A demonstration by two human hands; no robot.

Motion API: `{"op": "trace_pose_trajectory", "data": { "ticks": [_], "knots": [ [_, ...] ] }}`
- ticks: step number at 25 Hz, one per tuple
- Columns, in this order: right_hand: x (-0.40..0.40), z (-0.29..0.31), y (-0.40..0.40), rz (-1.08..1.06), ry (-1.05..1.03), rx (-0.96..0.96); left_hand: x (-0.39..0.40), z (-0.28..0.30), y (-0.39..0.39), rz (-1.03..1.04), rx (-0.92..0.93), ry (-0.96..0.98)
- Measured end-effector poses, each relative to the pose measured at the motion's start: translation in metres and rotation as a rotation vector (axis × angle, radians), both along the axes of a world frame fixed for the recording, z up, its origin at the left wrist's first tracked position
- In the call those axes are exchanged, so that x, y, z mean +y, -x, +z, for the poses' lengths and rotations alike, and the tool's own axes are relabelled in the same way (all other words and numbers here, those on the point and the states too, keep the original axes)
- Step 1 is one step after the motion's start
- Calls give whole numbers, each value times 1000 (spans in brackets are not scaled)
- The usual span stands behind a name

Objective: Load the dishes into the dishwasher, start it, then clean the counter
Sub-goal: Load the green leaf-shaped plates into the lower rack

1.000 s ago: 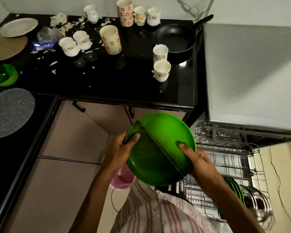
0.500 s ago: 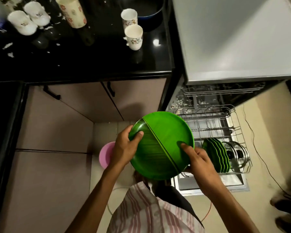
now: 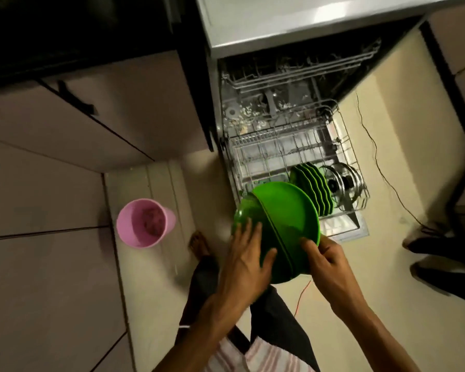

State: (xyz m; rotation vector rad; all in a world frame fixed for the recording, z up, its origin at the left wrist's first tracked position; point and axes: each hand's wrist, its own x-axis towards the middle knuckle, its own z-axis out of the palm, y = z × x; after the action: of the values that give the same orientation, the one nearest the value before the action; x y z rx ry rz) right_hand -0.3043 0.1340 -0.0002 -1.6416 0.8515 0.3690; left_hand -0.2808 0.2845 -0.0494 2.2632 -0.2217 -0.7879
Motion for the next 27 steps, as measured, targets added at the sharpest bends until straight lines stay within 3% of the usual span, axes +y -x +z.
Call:
{"op": "trace_pose_trajectory", "data": {
  "ticks": [5, 14, 19, 27],
  "knots": [
    [-66, -79, 32, 34, 231, 46, -85, -77, 36, -117, 175, 103],
    [-154, -222, 14, 34, 626, 93, -212, -255, 28, -119, 193, 348],
    [-178, -265, 7, 94, 761, 48, -245, -308, 32, 25, 258, 594],
    [-196, -305, -30, 367, 822, 37, -261, -348, 2, 190, 366, 708]
  ]
}}
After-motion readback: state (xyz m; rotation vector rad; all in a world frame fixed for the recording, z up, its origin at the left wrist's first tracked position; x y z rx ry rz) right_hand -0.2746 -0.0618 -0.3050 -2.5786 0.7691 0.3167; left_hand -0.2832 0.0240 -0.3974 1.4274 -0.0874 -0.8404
